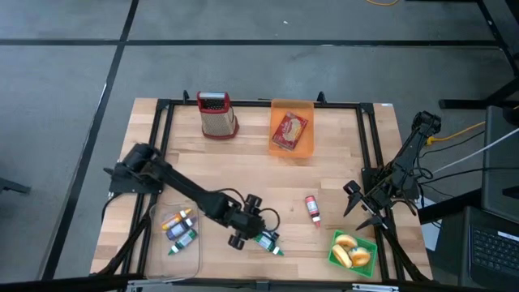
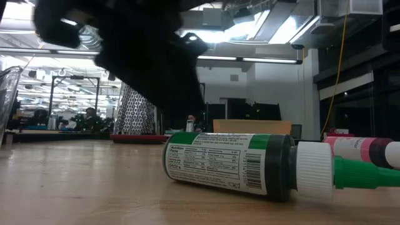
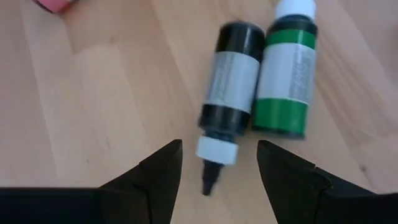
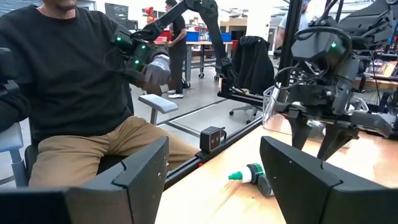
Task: Pick & Place Food Item
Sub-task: Put the black food coloring bottle into the transparent bin
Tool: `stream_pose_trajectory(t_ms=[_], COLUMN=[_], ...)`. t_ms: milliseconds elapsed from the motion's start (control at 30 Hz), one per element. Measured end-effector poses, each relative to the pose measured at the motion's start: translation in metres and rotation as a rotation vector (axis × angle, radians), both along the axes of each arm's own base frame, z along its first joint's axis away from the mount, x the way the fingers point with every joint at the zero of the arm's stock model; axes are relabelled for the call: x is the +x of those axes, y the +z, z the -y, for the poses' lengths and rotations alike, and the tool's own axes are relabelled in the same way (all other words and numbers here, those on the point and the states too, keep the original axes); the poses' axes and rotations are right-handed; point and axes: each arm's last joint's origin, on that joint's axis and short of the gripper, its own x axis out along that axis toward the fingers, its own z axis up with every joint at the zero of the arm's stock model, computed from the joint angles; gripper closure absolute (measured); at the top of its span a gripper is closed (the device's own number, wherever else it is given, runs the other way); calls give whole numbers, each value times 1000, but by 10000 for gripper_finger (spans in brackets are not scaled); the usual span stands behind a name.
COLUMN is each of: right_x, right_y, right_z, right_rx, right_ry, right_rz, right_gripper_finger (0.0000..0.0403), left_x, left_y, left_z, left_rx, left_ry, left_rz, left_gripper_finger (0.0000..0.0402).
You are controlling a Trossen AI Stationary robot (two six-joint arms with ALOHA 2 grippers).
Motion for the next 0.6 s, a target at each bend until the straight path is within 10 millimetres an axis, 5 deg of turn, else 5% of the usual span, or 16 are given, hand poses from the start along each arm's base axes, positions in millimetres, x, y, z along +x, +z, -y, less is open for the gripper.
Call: stream_pose_trajectory(t_ms=[600], right_x=[0], right_y=[0], right_z=[0], right_rx=[-3], right_ry=[0], right_rz=[-1], right_gripper_finger=[147], left_x=[26], left_y=[-13], left_z=[-9], left_rx=[-60], left_ry=[-36], left_rz=[-19], left_gripper_finger=[198])
